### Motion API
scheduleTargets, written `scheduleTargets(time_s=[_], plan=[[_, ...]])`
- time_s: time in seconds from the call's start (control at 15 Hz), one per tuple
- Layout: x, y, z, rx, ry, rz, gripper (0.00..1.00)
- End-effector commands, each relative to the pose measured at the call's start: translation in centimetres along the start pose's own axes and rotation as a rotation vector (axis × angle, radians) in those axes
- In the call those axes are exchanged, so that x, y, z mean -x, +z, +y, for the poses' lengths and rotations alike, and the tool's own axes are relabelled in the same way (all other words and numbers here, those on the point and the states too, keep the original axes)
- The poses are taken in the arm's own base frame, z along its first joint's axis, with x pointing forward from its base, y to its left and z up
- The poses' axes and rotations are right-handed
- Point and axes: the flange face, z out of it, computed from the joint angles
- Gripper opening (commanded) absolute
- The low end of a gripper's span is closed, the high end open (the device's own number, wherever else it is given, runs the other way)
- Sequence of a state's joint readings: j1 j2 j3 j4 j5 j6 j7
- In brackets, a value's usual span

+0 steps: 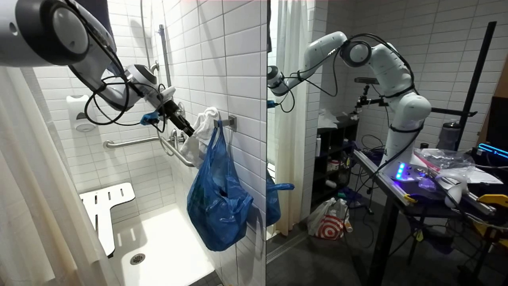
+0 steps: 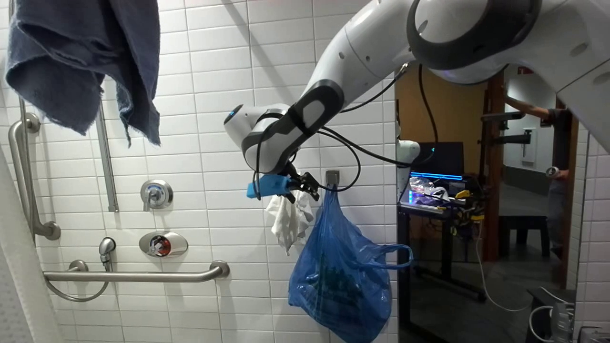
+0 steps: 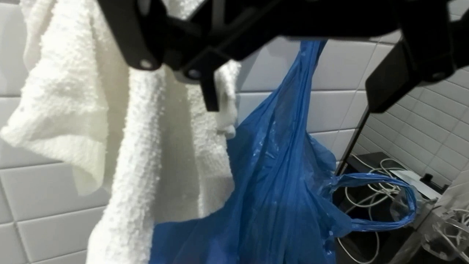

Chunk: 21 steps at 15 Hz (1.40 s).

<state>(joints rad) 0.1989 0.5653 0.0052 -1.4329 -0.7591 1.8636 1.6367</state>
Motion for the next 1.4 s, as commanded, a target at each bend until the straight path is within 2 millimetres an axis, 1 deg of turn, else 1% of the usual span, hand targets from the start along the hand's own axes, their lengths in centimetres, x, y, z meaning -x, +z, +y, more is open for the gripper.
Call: scheduleTargets(time_s=[0.0,0.13,0.2,0.47,0.53,0.6,0.67,0.73,0.8,0.87,0.93,1.07,1.13,1.2,1.27,1.33], plan=[[-1.5,0.7,-1.3,-0.045,0.055,0.02,1.0],[-1.9,1.0,-1.8,-0.093,0.081,0.039,1.0],[-1.9,1.0,-2.2,-0.115,0.09,0.047,1.0],[-1.6,1.1,-2.8,-0.201,0.094,0.102,1.0],[-1.4,1.1,-3.0,-0.219,0.094,0.112,0.91],[-1.4,1.1,-2.9,-0.236,0.092,0.12,0.73],[-1.2,1.2,-3.1,-0.254,0.093,0.125,0.68],[-1.3,1.2,-2.8,-0.264,0.092,0.128,0.61],[-1.2,1.4,-3.1,-0.281,0.092,0.129,0.51],[-1.3,1.5,-2.8,-0.291,0.09,0.127,0.44],[-1.3,1.8,-2.9,-0.305,0.091,0.123,0.34],[-1.3,2.1,-2.5,-0.328,0.086,0.115,0.2],[-1.3,2.3,-2.6,-0.342,0.086,0.113,0.12],[-1.5,2.3,-2.0,-0.351,0.083,0.11,0.05],[-1.5,2.5,-2.2,-0.364,0.084,0.11,0.0],[-1.6,2.5,-1.8,-0.376,0.082,0.112,0.0]])
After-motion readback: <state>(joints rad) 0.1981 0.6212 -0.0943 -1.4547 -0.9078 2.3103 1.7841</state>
